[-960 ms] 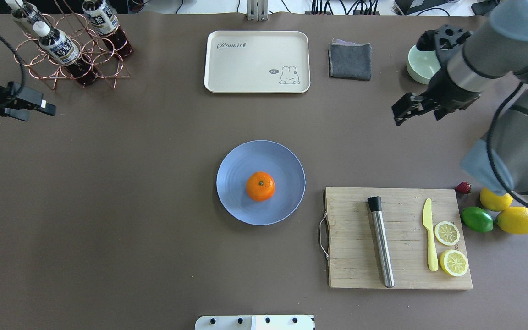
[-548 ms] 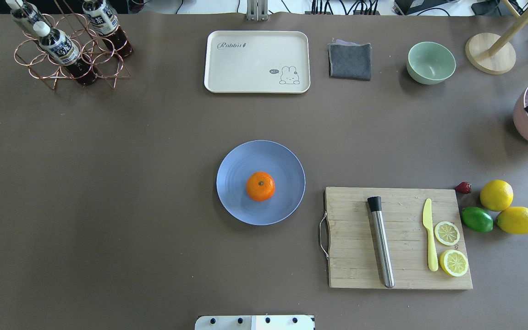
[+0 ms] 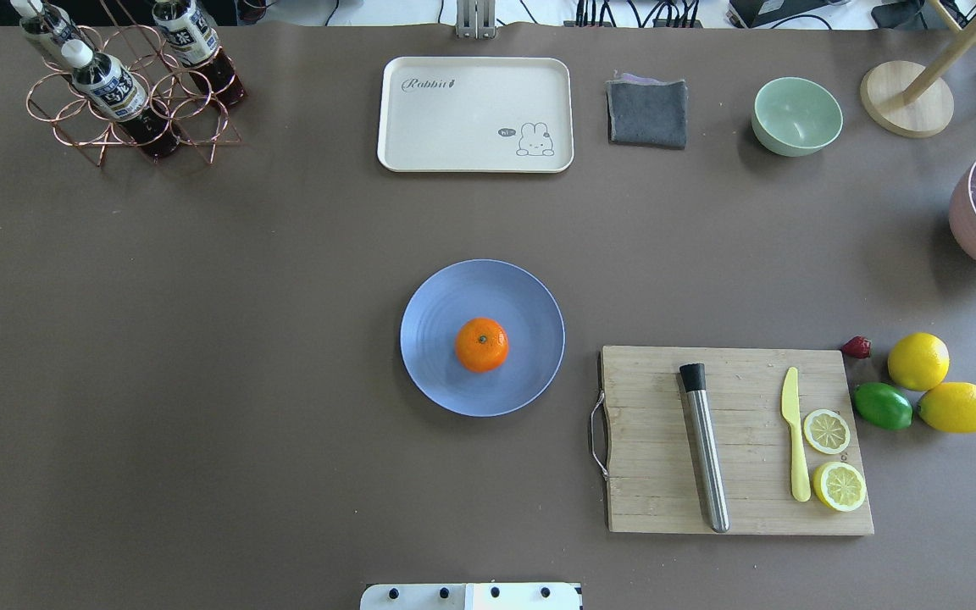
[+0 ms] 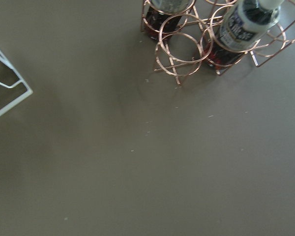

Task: Pick orange to plate

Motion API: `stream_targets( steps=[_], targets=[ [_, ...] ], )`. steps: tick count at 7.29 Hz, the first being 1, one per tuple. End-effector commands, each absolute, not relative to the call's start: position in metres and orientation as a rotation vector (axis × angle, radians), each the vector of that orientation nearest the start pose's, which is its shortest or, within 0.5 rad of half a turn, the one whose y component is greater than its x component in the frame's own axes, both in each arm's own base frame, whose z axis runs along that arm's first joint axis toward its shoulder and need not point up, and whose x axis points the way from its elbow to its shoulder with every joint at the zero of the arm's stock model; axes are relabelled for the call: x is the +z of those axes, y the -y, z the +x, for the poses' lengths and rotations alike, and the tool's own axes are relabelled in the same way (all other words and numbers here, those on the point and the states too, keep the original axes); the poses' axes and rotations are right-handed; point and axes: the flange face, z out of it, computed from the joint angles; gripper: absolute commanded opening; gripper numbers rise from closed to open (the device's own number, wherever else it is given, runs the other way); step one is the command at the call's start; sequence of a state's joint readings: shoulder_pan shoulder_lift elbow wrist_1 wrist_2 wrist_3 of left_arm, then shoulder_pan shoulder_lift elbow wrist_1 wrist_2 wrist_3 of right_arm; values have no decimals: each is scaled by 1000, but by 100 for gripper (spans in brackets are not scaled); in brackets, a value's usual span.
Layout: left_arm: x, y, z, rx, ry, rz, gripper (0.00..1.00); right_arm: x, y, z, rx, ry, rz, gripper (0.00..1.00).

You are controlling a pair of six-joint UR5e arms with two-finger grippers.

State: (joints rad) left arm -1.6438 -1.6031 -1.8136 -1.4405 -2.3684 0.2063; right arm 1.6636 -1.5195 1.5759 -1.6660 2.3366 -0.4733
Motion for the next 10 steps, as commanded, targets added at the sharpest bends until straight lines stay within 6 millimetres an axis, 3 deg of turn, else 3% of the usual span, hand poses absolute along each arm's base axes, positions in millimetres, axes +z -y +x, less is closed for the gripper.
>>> stream_targets(
  steps=[1, 3, 4, 6, 10],
  targets=[
    [527, 461, -129, 146, -746, 237, 98, 669, 490, 127, -334, 717, 145, 100],
    [535, 457, -128, 143, -749, 224, 98, 666, 488, 129, -329, 717, 152, 100],
    [550, 456, -127, 137, -754, 197, 98, 664, 489, 128, -327, 721, 157, 100],
    [566, 451, -126, 120, -762, 164, 98, 643, 496, 128, -331, 718, 189, 100],
    [594, 452, -103, 140, -776, 99, 98, 644, 494, 124, -331, 738, 184, 100]
  ],
)
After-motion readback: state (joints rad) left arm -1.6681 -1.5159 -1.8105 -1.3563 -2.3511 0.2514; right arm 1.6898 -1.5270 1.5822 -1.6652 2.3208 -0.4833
